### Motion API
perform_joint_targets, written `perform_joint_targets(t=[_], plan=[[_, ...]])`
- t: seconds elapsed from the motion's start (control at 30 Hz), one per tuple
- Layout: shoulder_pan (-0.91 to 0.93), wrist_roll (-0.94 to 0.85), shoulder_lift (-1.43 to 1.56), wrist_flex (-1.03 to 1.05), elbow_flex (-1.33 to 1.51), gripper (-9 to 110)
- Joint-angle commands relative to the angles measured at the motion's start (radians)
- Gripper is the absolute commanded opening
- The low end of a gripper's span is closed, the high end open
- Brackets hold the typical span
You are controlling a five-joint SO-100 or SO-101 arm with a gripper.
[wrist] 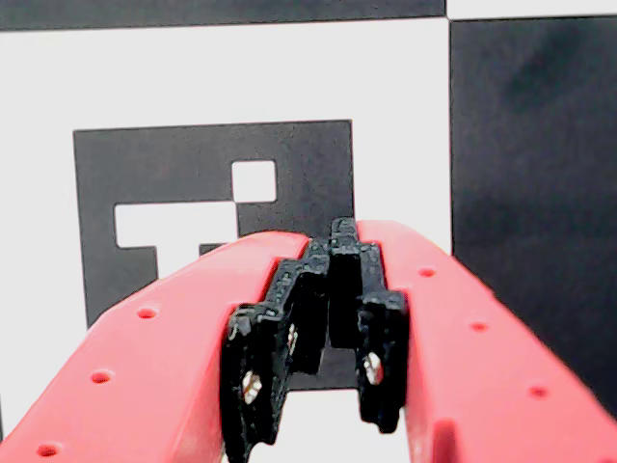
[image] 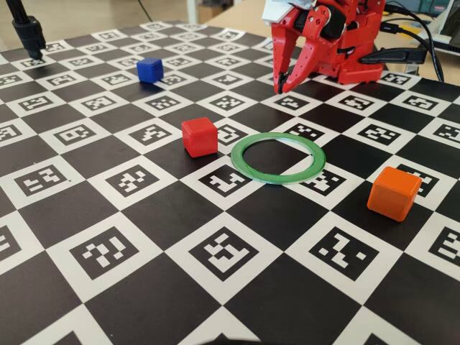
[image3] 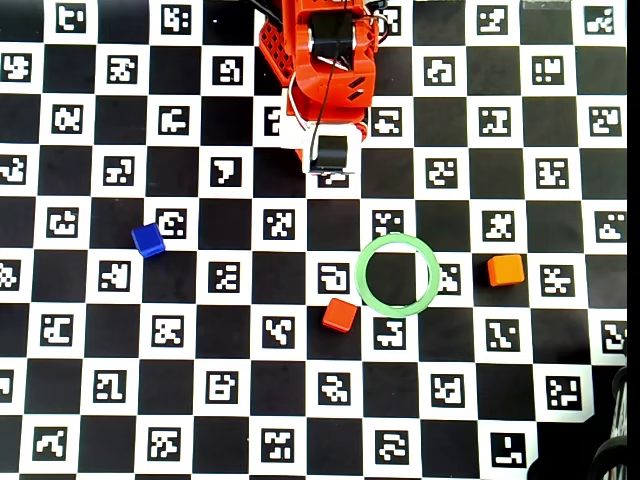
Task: Grab the red cube then put it in the green circle then put the blue cube on top and finally the orange cube on top
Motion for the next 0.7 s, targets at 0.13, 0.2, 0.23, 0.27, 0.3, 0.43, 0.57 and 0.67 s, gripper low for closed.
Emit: perform_joint_targets(t=[0.13,0.2,0.23,0.27,0.3,0.43,0.57,0.67], plan=[[-0.018,0.206,-0.279,-0.032,-0.227,-5],[-0.026,0.247,-0.357,-0.011,-0.318,-5],[-0.032,0.27,-0.388,-0.006,-0.357,-5],[-0.037,0.296,-0.416,-0.003,-0.393,-5],[-0.038,0.318,-0.44,0.003,-0.428,-5],[-0.032,0.445,-0.546,0.015,-0.574,-5],[-0.035,0.614,-0.707,0.083,-0.767,-5],[-0.037,0.755,-0.839,0.146,-0.93,-5]])
